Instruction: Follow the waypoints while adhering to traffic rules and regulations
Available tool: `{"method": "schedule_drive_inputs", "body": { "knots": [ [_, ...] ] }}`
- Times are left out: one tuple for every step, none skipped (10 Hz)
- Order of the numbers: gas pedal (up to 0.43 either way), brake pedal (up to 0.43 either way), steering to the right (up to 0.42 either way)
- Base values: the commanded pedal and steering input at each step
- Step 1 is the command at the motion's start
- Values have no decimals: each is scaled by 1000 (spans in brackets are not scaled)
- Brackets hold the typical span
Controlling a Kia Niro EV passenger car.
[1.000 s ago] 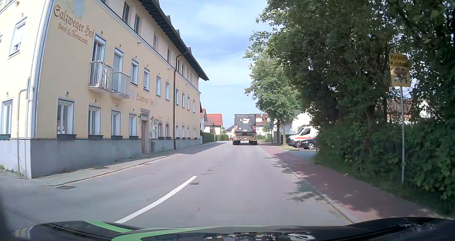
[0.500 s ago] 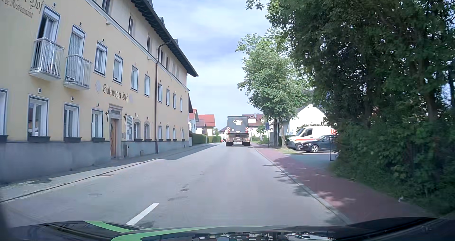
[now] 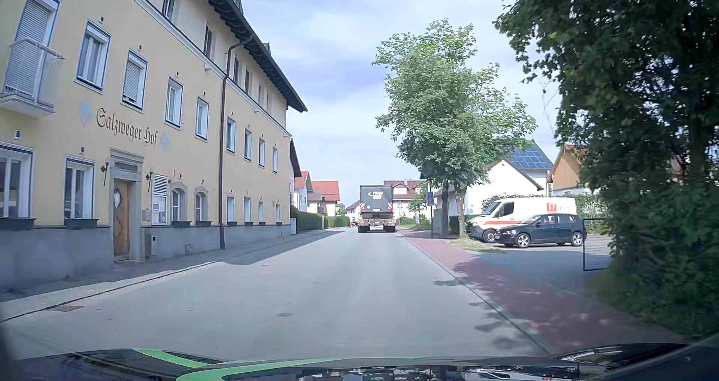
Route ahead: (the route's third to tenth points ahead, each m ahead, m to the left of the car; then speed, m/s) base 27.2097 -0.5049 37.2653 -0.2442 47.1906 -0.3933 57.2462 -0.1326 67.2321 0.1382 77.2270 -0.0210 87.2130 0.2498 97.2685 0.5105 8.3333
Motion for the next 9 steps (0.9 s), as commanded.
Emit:
{"method": "schedule_drive_inputs", "body": {
  "knots": [
    [220, 0, -1],
    [189, 0, -1],
    [189, 0, -1],
    [189, 0, -2],
    [189, 0, -1],
    [189, 0, -1],
    [189, 0, -1],
    [189, 0, -1],
    [177, 0, -1]
  ]
}}
